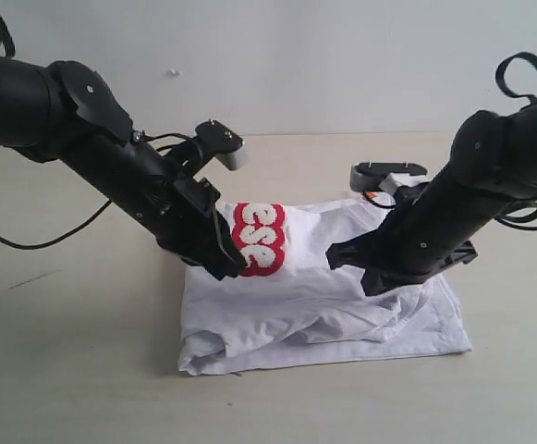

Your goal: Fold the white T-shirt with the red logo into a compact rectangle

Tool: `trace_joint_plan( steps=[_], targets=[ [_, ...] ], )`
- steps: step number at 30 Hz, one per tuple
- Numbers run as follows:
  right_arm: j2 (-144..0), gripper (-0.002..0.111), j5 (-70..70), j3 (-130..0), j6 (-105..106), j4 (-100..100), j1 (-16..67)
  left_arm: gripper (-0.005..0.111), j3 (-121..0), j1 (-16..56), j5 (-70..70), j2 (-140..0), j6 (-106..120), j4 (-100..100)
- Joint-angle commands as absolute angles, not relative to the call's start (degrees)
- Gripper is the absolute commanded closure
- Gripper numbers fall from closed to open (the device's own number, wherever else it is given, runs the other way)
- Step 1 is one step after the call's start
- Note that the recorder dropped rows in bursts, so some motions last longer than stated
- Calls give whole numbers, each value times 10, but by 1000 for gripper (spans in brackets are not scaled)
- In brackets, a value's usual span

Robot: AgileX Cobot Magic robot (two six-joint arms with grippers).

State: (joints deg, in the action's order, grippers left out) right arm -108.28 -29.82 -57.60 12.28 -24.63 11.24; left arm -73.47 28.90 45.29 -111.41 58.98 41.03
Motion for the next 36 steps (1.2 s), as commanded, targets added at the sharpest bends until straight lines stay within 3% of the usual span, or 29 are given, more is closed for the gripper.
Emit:
trace_joint_plan(
  steps=[1, 6, 14, 36],
  targets=[
    [-1025, 108, -298, -576, 123, -240, 113, 107, -726, 289, 441, -1125, 585, 399],
    [-906, 108, -248, -576, 112, -218, 107, 107, -726, 244, 438, -1039, 543, 353],
    [-769, 108, -220, -571, 111, -218, 107, 107, -710, 177, 358, -913, 526, 477],
    [-449, 108, -196, -537, 43, -129, 107, 107, -570, 164, 131, -500, 518, 519]
  ],
)
